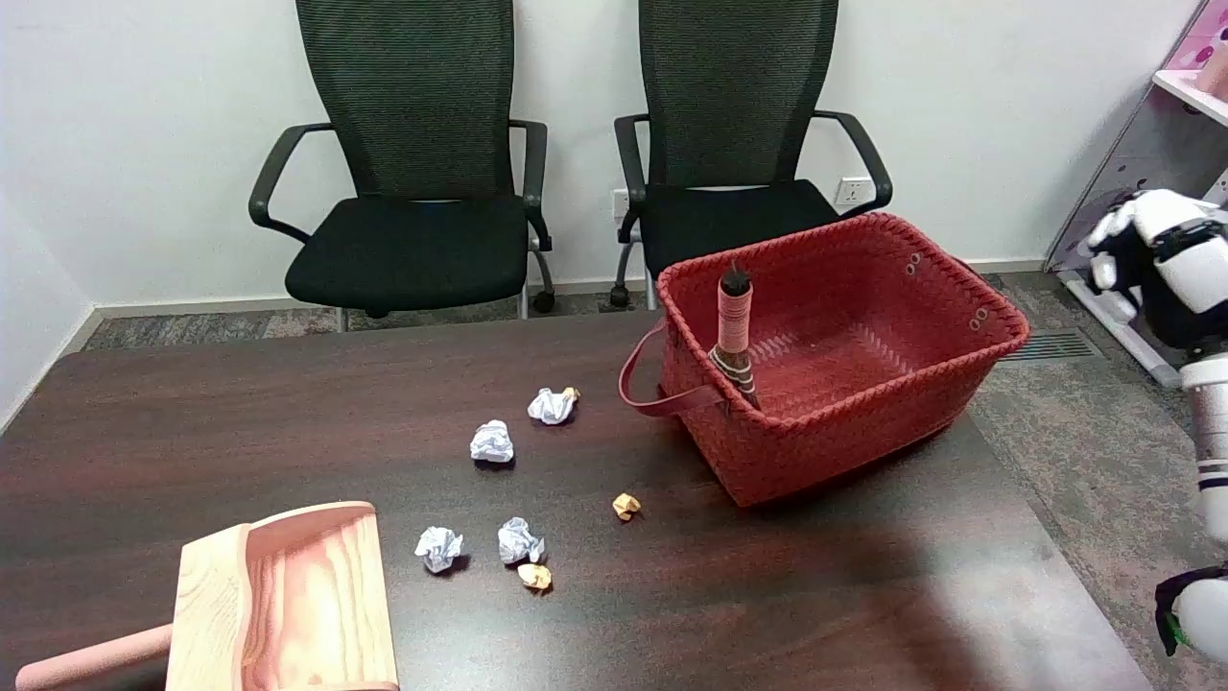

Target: Pick up the broom by its handle.

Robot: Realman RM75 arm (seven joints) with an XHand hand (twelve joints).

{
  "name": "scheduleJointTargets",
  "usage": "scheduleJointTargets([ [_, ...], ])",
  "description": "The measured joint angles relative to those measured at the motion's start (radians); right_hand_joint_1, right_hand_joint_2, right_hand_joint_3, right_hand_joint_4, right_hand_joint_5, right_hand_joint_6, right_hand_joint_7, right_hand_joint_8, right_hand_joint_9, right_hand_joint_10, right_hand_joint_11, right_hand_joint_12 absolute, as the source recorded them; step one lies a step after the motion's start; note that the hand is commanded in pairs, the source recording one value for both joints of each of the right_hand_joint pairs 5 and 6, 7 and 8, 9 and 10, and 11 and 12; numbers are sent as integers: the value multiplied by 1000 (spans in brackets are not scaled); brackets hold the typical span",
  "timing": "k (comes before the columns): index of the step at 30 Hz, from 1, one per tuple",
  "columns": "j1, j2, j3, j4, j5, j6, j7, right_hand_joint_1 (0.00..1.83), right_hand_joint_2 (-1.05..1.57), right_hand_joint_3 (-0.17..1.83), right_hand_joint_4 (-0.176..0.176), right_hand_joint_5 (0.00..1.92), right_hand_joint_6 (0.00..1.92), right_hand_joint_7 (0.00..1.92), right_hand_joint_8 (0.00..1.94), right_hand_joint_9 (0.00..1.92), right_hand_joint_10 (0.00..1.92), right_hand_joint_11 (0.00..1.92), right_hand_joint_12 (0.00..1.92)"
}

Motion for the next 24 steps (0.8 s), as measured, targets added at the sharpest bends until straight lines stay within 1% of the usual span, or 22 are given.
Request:
scheduleJointTargets([
  [14, 41, 4, -21, 13, -101, -53, 11, 737, 774, 1084, 176, 1216, 1216, 1216, 1216, 1525, 1525, 1920, 1920],
  [15, 42, 4, -22, 13, -107, -56, 11, 738, 768, 1085, 171, 1202, 1202, 1202, 1202, 1507, 1507, 1920, 1920],
  [16, 44, 4, -23, 13, -115, -59, 12, 739, 758, 1087, 112, 1174, 1174, 1174, 1174, 1478, 1478, 1917, 1917],
  [17, 46, 5, -24, 12, -122, -62, 12, 743, 720, 1099, -44, 1104, 1104, 1104, 1104, 1369, 1369, 1867, 1867],
  [18, 47, 5, -25, 11, -129, -65, 12, 748, 646, 1113, -151, 1024, 1024, 1024, 1024, 1184, 1184, 1755, 1755],
  [19, 50, 5, -26, 10, -138, -70, 13, 733, 573, 1106, -176, 962, 962, 962, 962, 1014, 1014, 1640, 1640],
  [22, 58, 6, -30, 3, -168, -85, 13, 772, 500, 1074, -176, 859, 859, 859, 859, 784, 784, 1450, 1450],
  [24, 66, 7, -32, -3, -191, -96, 13, 780, 420, 1065, -176, 812, 812, 812, 812, 669, 669, 1214, 1214],
])
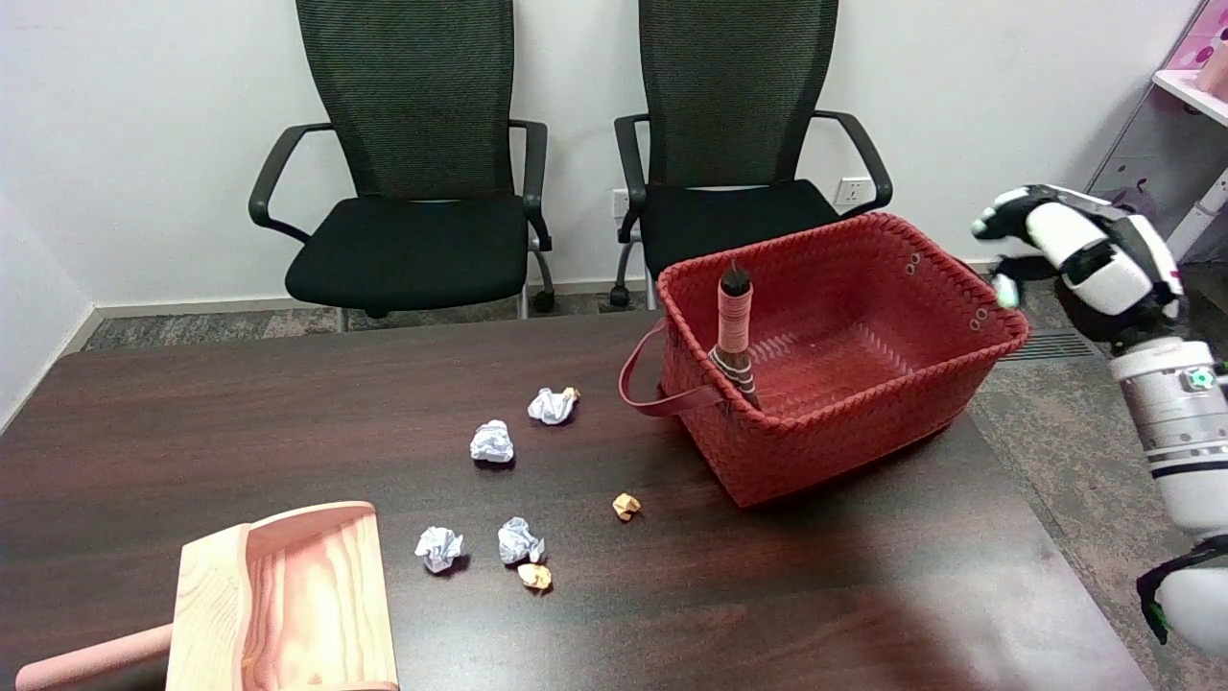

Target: Pick up the broom by its handle.

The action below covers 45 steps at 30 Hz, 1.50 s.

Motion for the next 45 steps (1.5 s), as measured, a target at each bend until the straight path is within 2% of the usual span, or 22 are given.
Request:
scheduleJointTargets([
  [4, 18, 1, -3, -19, -48, -29, -1, 791, 318, 1007, -173, 725, 725, 725, 725, 560, 560, 995, 995],
  [10, 45, 3, -4, -68, -124, -102, -3, 804, 202, 959, -132, 493, 493, 493, 493, 421, 421, 749, 749],
  [14, 61, 4, 2, -116, -173, -170, -13, 808, 159, 927, -125, 324, 324, 324, 324, 332, 332, 631, 631],
  [17, 71, 3, 9, -158, -204, -221, -31, 812, 128, 908, -117, 294, 294, 294, 294, 305, 305, 574, 574],
  [26, 99, -14, 29, -296, -269, -361, -127, 831, -3, 855, -68, 257, 257, 257, 257, 271, 271, 493, 493],
  [32, 115, -37, 32, -356, -301, -430, -184, 842, -111, 659, -30, 151, 151, 151, 151, 211, 211, 405, 405],
  [34, 123, -47, 33, -373, -319, -456, -201, 833, -151, 558, -28, 77, 77, 77, 77, 196, 196, 388, 388],
  [40, 167, -72, 9, -398, -365, -509, -231, 817, -148, 429, -27, 1, 1, 1, 1, 196, 196, 375, 375],
  [45, 239, -94, -62, -397, -401, -538, -250, 817, -141, 414, -30, 0, 0, 0, 0, 188, 188, 363, 363],
])
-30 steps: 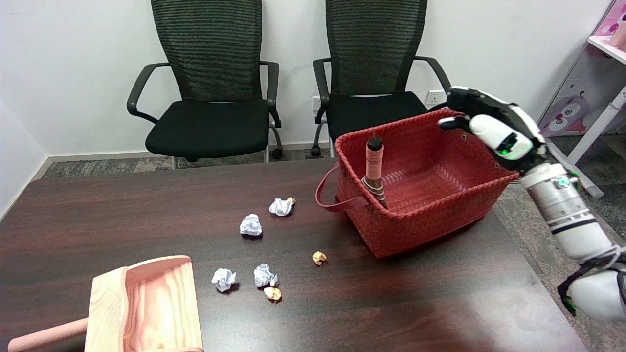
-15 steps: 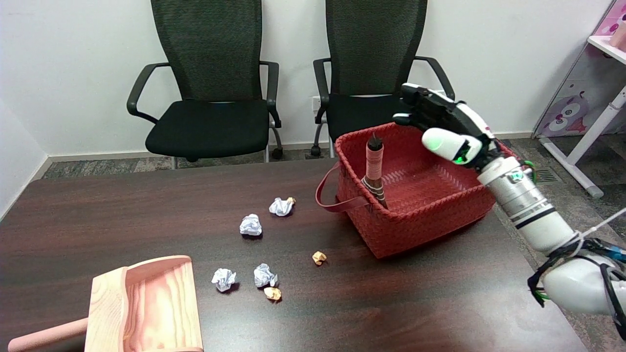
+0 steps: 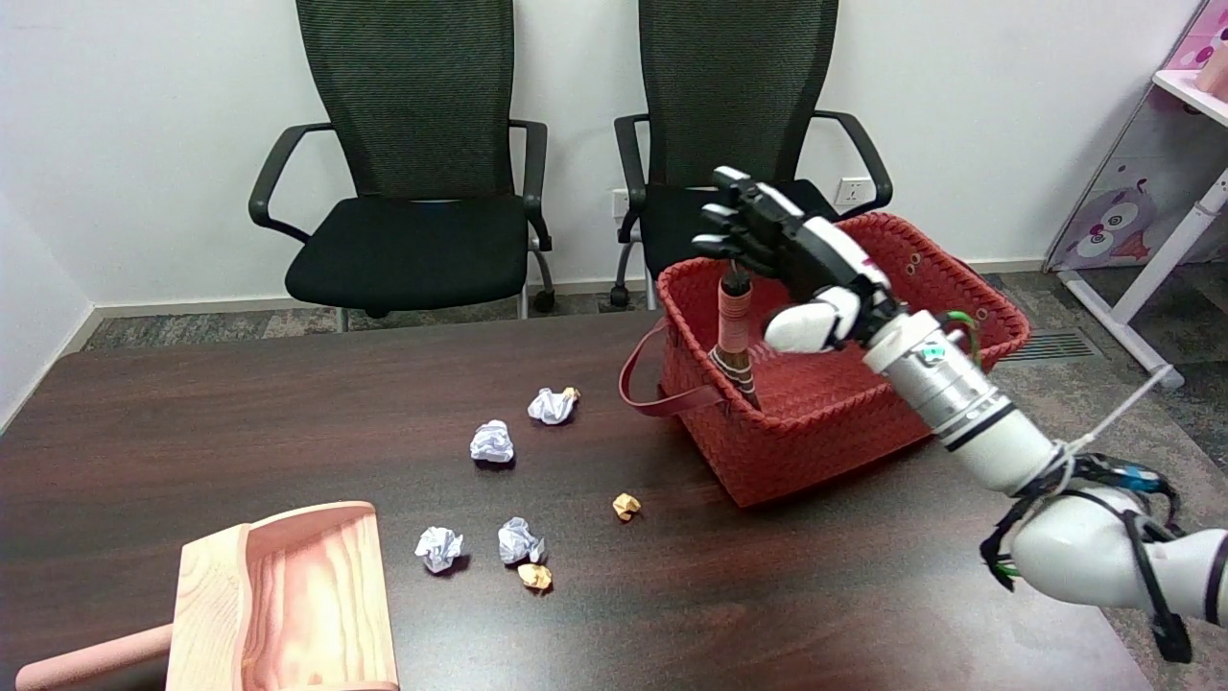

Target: Pick up the broom by its handle.

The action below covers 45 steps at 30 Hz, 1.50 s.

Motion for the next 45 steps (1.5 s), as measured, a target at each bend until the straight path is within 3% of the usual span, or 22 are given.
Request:
scheduleJointTargets([
  [8, 87, -41, -93, 34, -35, -18, -36, 822, -121, 404, -36, 12, 12, 12, 12, 214, 214, 386, 386],
  [14, 117, -66, -129, 72, -48, 11, -52, 841, -77, 421, -66, 78, 78, 78, 78, 241, 241, 453, 453],
  [23, 135, -89, -151, 117, -56, 53, -69, 869, -16, 465, -134, 336, 336, 336, 336, 417, 417, 823, 823],
  [29, 141, -97, -159, 132, -60, 61, -75, 893, -4, 509, -175, 379, 379, 379, 379, 475, 475, 915, 915],
  [34, 142, -101, -164, 142, -54, 63, -79, 864, 40, 512, -176, 585, 585, 585, 585, 555, 555, 1075, 1075],
  [45, 143, -110, -173, 163, -29, 63, -87, 857, 129, 611, -176, 722, 722, 722, 722, 741, 741, 1300, 1300],
])
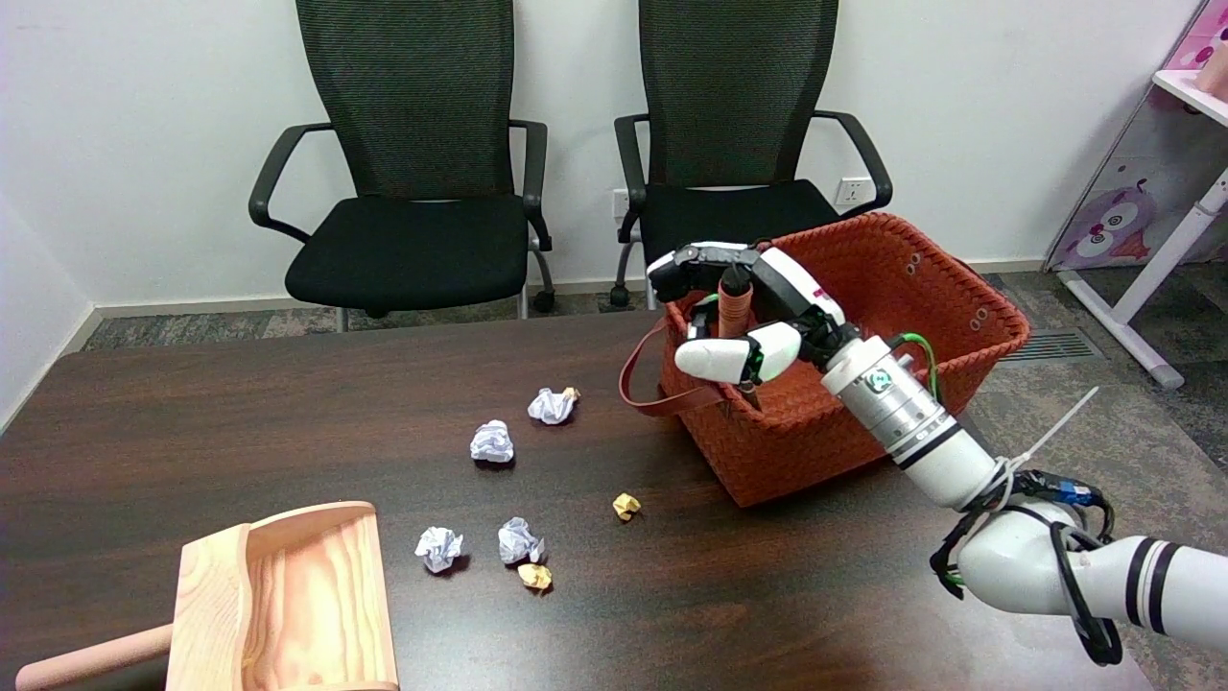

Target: Pick up the broom by its handle.

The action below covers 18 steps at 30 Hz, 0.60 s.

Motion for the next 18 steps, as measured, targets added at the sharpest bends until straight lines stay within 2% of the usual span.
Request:
scheduleJointTargets([
  [3, 0, -7, -2, 8, 8, 1, -3, 824, 148, 621, -170, 968, 968, 968, 968, 872, 872, 1433, 1433],
  [5, 0, -14, -3, 16, 14, 7, -6, 833, 173, 629, 132, 1192, 1192, 1192, 1192, 1083, 1083, 1541, 1541],
  [6, 0, -19, -3, 20, 17, 11, -7, 827, 182, 636, 168, 1265, 1265, 1265, 1265, 1166, 1166, 1573, 1573],
  [7, 1, -23, -3, 24, 20, 15, -8, 827, 188, 647, 161, 1432, 1432, 1432, 1432, 1383, 1383, 1642, 1642],
  [8, 1, -29, -3, 30, 24, 19, -9, 825, 199, 668, 156, 1523, 1523, 1523, 1523, 1513, 1513, 1713, 1713],
  [13, 3, -50, -3, 50, 38, 35, -13, 809, 210, 734, 176, 1734, 1734, 1734, 1734, 1704, 1704, 1834, 1834],
  [16, 5, -61, -3, 60, 47, 43, -15, 792, 225, 744, 176, 1902, 1902, 1902, 1902, 1803, 1803, 1901, 1901],
  [18, 5, -66, -3, 65, 52, 47, -16, 789, 229, 746, 176, 1920, 1920, 1920, 1920, 1846, 1846, 1917, 1917],
])
